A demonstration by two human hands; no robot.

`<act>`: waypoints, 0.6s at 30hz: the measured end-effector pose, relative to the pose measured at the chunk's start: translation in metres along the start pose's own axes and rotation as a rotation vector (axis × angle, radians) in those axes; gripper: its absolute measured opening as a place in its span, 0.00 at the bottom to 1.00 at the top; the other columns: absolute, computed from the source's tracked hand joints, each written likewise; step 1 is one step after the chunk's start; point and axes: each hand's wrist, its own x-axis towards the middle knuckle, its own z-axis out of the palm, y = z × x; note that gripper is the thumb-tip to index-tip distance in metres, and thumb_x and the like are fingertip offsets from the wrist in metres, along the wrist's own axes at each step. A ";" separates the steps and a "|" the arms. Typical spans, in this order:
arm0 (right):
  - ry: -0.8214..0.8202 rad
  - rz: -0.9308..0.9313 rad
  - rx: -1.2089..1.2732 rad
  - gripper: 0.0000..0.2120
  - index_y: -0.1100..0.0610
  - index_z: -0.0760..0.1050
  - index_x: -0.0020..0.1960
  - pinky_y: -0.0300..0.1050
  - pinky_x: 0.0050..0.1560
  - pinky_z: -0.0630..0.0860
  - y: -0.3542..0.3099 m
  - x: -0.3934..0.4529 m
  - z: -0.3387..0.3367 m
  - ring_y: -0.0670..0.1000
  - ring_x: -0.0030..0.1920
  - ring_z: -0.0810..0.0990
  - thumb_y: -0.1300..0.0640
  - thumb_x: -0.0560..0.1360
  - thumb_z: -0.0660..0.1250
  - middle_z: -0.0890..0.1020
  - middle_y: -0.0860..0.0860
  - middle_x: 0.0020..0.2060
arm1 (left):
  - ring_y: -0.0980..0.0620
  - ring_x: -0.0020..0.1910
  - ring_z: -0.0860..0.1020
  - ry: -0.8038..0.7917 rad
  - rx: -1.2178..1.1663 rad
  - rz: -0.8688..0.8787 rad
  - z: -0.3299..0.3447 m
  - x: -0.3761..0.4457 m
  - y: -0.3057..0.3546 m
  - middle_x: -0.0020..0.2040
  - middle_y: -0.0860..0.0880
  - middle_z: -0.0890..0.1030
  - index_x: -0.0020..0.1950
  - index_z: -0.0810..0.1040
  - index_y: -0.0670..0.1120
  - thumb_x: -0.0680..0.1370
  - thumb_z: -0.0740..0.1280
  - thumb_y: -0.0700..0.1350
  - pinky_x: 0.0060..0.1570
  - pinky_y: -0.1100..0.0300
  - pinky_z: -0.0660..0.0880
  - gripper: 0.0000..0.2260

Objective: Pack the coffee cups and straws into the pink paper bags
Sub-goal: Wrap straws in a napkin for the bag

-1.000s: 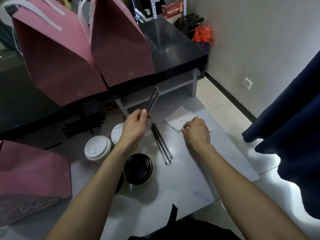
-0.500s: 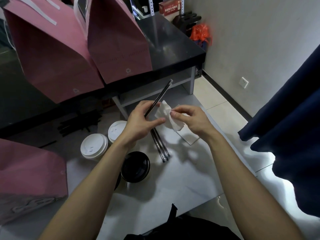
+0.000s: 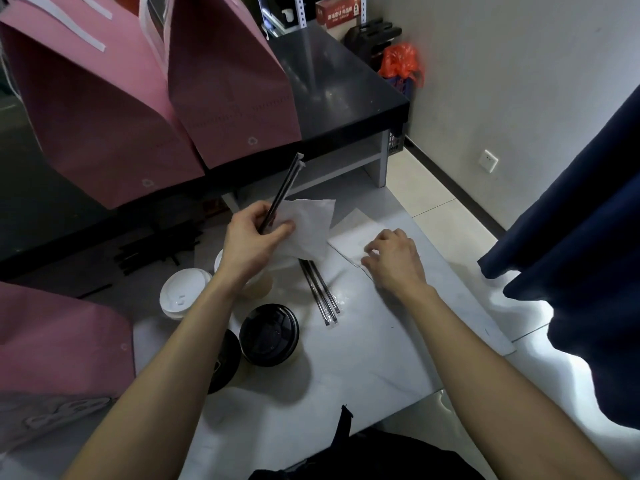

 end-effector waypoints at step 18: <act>0.051 0.297 1.216 0.06 0.55 0.88 0.54 0.50 0.50 0.82 -0.020 0.014 -0.078 0.50 0.48 0.85 0.55 0.84 0.72 0.89 0.47 0.47 | 0.47 0.39 0.74 -0.381 0.137 0.145 0.003 -0.006 0.035 0.42 0.40 0.82 0.49 0.86 0.50 0.73 0.80 0.53 0.43 0.52 0.70 0.10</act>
